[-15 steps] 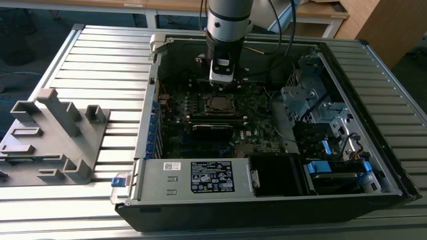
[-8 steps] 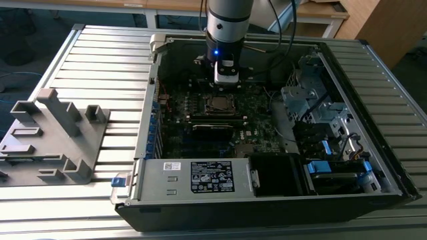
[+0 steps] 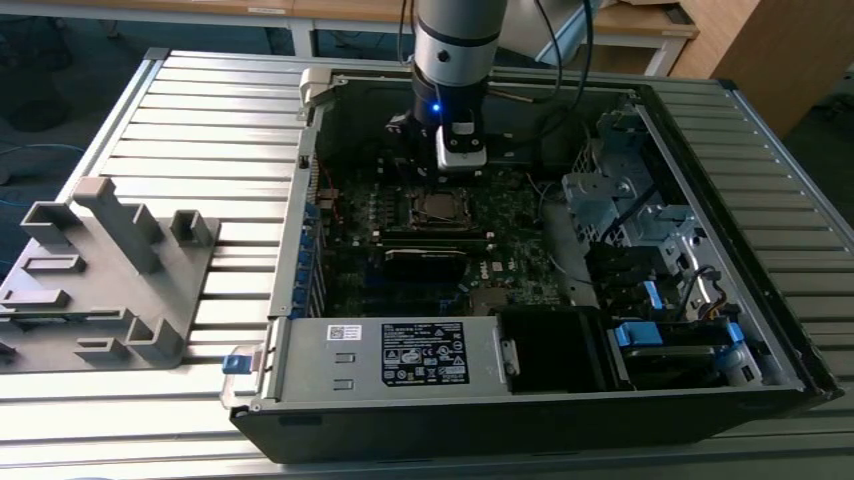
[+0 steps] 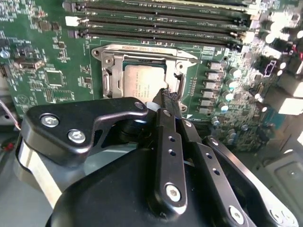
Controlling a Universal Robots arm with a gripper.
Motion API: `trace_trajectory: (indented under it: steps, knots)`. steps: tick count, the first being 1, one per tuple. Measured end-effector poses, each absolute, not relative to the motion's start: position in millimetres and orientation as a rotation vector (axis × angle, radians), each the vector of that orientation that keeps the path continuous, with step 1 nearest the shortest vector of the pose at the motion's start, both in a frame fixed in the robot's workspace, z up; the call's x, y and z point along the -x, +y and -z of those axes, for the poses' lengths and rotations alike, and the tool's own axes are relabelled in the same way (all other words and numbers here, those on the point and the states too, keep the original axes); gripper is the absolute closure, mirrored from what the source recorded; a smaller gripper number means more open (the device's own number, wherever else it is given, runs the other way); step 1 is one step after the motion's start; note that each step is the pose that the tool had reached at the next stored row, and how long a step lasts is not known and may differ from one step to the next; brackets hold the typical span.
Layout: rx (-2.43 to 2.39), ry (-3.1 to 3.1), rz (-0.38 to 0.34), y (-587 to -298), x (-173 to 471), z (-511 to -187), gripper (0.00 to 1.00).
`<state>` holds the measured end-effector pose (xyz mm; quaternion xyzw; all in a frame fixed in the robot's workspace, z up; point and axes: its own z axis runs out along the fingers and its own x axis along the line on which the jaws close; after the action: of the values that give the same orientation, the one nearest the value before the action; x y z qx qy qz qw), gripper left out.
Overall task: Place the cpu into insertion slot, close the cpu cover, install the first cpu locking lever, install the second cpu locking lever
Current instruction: 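Close the cpu cover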
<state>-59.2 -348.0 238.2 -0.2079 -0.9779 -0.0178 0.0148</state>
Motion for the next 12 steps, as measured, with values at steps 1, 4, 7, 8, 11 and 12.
trace_trajectory:
  steps: [1,4,7,8,11,12]
  knots:
    - [0.626,-3.048,0.055,-348.0,59.2,-238.0,0.89]
    - [0.564,-3.059,0.054,-348.0,59.2,-237.5,0.89]
    - [0.498,-3.07,0.054,-348.0,59.2,-237.0,0.89]
    - [0.477,-3.073,0.053,-348.0,59.1,-236.9,0.89]
    - [0.41,-3.082,0.053,-348.0,59.1,-236.4,0.89]
    - [0.387,-3.085,0.053,-348.0,59.1,-236.2,0.89]
